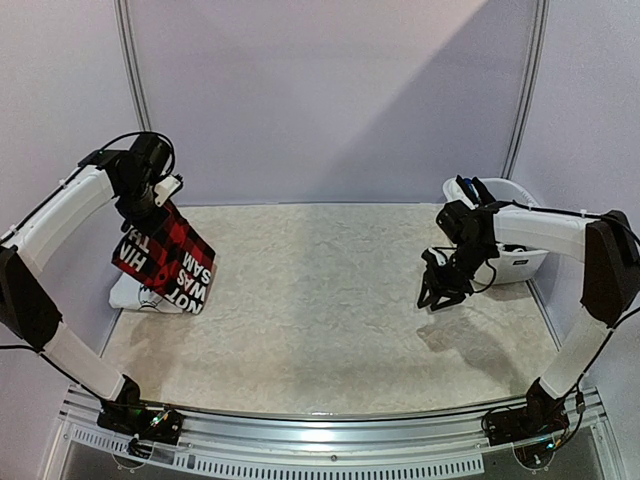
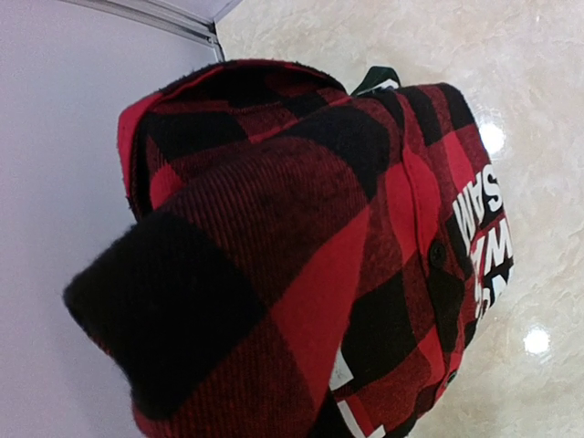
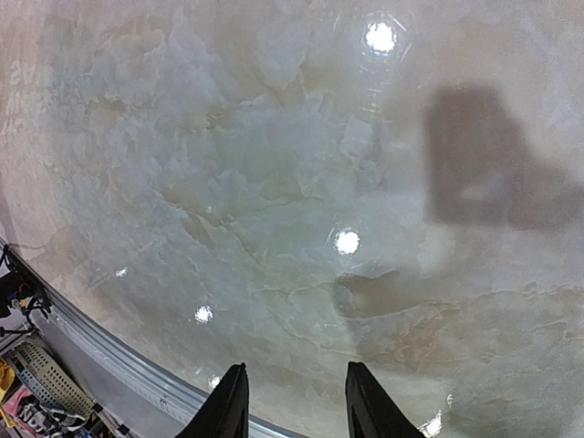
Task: Fold and stack the mixed laundry pile
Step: Place the square-folded shirt at the corner of the board.
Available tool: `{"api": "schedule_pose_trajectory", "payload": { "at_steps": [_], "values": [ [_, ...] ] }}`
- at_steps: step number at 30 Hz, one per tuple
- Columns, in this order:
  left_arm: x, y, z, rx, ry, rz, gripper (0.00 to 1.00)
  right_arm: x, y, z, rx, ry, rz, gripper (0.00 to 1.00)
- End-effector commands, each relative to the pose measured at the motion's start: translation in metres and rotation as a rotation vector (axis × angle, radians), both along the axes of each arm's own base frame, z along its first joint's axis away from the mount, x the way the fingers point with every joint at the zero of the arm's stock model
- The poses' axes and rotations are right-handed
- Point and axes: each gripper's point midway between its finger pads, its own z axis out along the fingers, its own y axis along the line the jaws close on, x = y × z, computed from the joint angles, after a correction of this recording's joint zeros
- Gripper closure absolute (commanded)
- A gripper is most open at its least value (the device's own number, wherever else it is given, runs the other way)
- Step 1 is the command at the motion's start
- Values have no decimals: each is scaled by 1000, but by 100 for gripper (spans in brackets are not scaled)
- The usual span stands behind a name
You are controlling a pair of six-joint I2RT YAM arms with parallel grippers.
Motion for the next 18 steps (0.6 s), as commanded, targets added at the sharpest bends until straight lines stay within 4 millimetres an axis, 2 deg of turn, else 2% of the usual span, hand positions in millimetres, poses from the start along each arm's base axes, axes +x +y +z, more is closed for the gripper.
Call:
{"api": "schedule_pose_trajectory", "payload": {
  "at_steps": [1, 6, 18],
  "values": [
    [7, 12, 0, 20, 2, 12, 100, 6, 3, 2, 9, 1, 12, 63],
    [12, 29, -10, 37, 1, 46, 100, 7, 4, -3, 4, 18, 12, 63],
    [38, 78, -68, 135, 18, 141, 100, 9, 4, -12, -14, 55, 3, 63]
  ]
}}
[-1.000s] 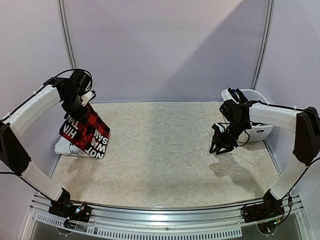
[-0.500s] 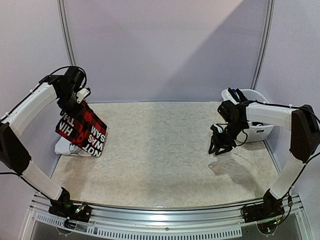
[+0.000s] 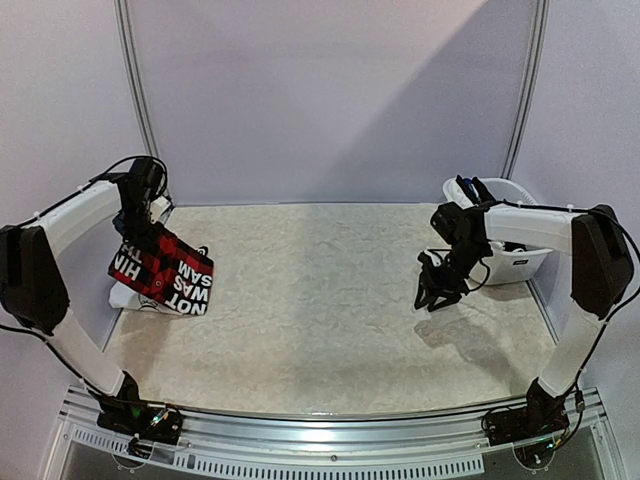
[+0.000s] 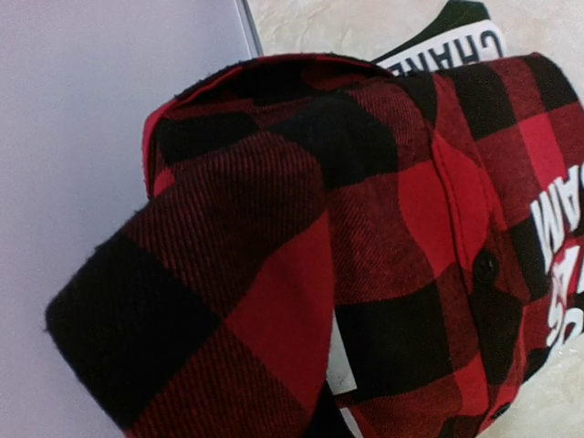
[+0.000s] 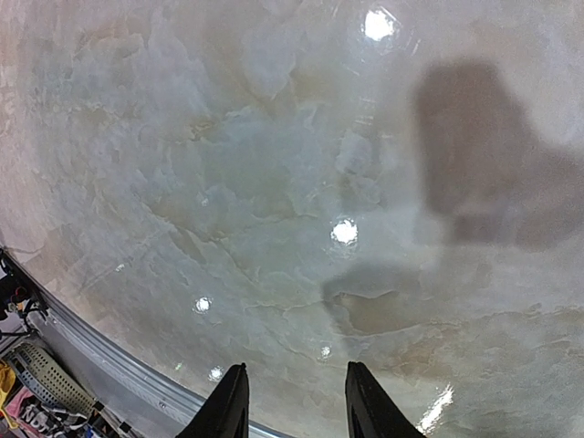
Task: Fold and stack the mixed laundry pile
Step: Place the square-folded shirt at the corner of the board.
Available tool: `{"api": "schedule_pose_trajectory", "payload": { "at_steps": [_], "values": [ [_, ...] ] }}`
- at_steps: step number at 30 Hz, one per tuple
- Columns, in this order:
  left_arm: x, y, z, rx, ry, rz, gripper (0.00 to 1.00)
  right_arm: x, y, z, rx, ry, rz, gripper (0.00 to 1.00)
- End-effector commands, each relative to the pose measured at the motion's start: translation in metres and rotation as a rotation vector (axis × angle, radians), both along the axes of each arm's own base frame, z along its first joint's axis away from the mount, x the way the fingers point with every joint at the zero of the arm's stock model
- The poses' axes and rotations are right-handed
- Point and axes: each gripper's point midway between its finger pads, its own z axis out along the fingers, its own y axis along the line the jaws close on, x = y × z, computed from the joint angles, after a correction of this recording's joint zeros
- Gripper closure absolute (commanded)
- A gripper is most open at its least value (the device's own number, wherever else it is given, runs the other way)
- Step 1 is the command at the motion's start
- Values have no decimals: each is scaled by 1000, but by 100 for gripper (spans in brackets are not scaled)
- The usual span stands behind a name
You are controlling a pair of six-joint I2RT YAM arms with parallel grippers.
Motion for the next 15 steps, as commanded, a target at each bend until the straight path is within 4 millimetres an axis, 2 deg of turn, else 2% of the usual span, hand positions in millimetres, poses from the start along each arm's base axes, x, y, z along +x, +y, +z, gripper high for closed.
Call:
{"api": "schedule_pose_trajectory", "payload": {
  "at_steps": [1, 6, 9, 15],
  "values": [
    [24, 22, -10, 70, -52, 33, 100, 2, 0, -1, 1, 24, -6, 63],
    [37, 39, -24, 92, -64, 59, 100, 0, 0, -4, -7, 43, -15, 63],
    [42, 42, -33, 104, -60, 70, 100, 1, 1, -5, -11, 53, -18, 63],
    [41, 62, -50, 167, -65, 133, 100, 10, 5, -4, -14, 66, -23, 63]
  ]
}}
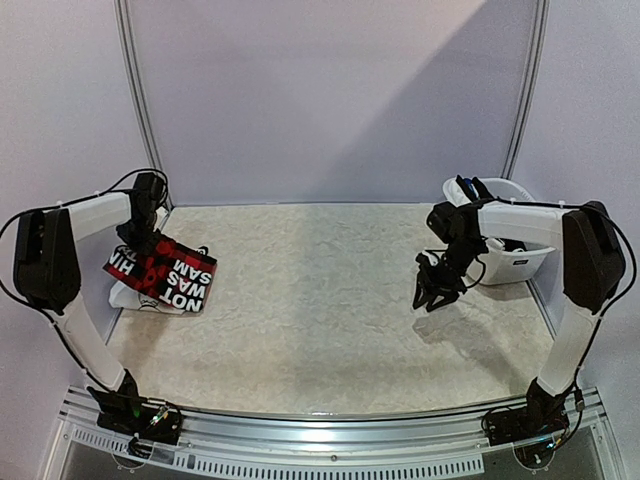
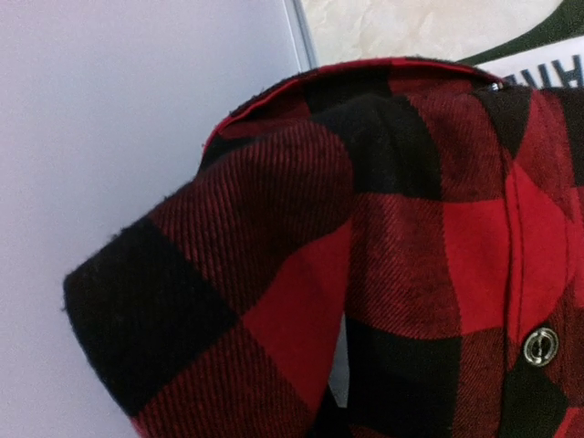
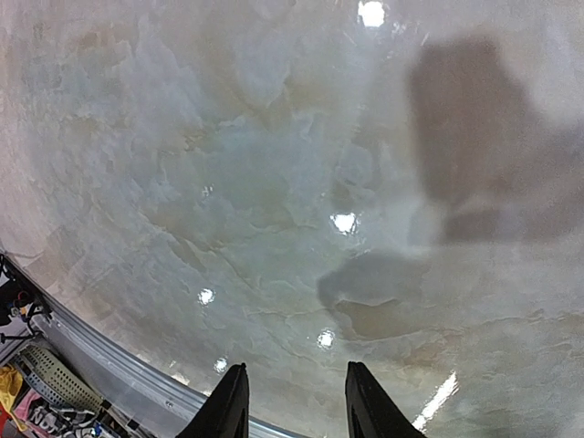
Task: Fold and stack the mixed laundry pile
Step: Place the square-folded shirt at the corner of the board.
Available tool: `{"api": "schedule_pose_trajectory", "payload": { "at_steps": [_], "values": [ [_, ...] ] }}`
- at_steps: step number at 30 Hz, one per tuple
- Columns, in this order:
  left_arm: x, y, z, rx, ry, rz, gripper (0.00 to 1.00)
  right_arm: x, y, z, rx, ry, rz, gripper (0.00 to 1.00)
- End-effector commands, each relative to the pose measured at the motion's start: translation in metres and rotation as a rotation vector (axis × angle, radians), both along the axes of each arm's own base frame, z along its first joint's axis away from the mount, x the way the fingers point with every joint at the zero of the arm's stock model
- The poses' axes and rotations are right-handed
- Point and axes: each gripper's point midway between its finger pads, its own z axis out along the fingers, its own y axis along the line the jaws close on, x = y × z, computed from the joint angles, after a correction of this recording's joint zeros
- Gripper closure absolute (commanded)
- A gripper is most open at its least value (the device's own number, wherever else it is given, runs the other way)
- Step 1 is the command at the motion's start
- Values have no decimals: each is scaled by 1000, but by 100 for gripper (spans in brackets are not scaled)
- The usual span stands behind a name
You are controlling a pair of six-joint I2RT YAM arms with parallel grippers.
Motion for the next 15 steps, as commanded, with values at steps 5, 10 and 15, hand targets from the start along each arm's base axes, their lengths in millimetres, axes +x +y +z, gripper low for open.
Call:
{"api": "schedule_pose_trajectory", "payload": {
  "at_steps": [5, 10, 15],
  "values": [
    [5, 24, -14, 65, -55, 84, 100, 10, 5, 0, 1, 32, -20, 63],
    [3, 31, -5, 101, -116, 144, 74, 9, 7, -6, 7, 48, -32, 63],
    [0, 31, 8, 86, -203, 168, 39, 10, 8, -7, 12, 49, -39, 63]
  ]
}}
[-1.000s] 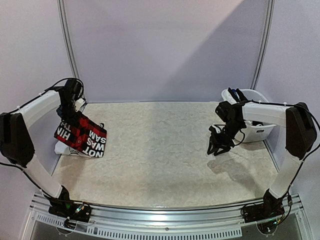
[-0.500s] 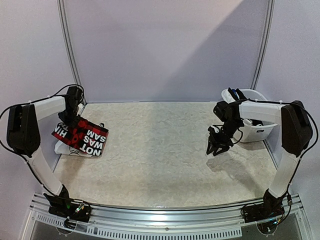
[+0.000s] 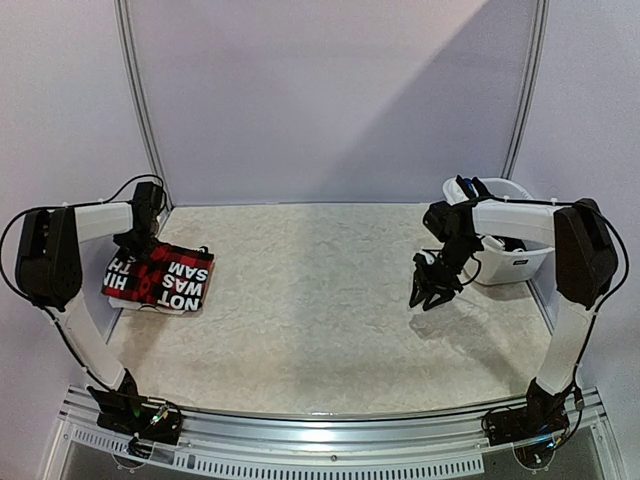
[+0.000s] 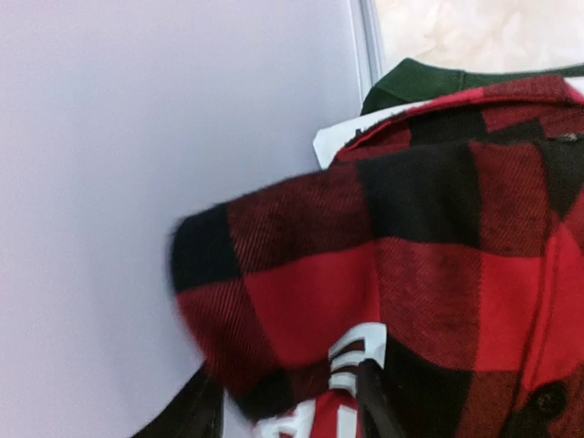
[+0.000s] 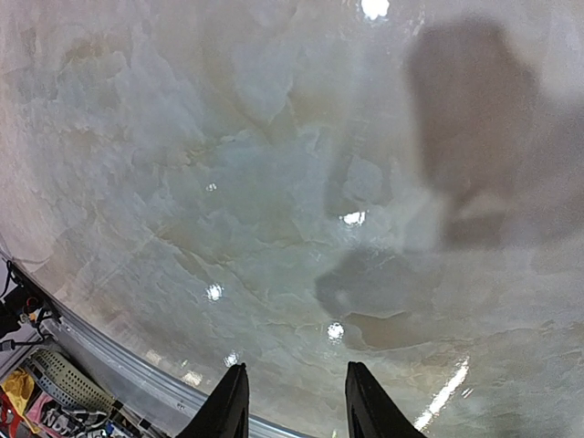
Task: Fold and stack the mixed laundry pile
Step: Place the square-folded shirt at the corner of the board, then reset both arms
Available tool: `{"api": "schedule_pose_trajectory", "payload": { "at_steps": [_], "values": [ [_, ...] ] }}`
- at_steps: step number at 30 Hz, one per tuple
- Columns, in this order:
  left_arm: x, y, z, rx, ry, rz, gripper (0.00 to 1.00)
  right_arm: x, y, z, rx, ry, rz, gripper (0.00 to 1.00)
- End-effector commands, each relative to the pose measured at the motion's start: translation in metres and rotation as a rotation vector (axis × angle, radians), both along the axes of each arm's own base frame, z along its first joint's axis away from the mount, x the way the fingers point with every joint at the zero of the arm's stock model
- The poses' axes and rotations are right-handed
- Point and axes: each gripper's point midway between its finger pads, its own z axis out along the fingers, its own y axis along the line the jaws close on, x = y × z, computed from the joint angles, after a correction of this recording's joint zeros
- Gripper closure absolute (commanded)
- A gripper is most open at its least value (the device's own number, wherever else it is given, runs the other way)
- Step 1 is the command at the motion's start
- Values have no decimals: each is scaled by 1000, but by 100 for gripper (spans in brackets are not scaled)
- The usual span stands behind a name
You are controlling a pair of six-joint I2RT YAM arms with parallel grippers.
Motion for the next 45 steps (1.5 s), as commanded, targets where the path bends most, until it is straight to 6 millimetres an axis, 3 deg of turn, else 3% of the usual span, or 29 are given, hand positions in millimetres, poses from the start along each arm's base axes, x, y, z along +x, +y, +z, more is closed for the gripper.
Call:
{"api": "schedule_pose_trajectory", "payload": {
  "at_steps": [1, 5, 6, 15, 28, 33, 37, 45],
  "values": [
    [0, 6, 21, 7, -123, 44, 31, 3, 1, -4, 7, 14, -17, 63],
    [-3, 5, 32, -4, -153, 50, 3, 4, 2, -4, 13, 8, -25, 63],
    [-4, 5, 36, -7, -167, 54, 1, 4, 2, -3, 15, 5, -26, 63],
    [-27, 2, 83, -64, -296, 109, 0, 3, 3, 1, 32, -15, -38, 63],
    [-78, -15, 157, -266, -593, 160, 0, 11, 10, 35, 98, -113, -32, 61],
    [-97, -21, 172, -357, -671, 215, 0, 15, 14, 52, 139, -161, -29, 55],
    [-101, -41, 177, -509, -684, 192, 0, 19, 17, 64, 163, -197, -27, 50],
    [-107, -58, 177, -628, -628, 196, 0, 35, 23, 104, 210, -305, -38, 32]
  ]
}}
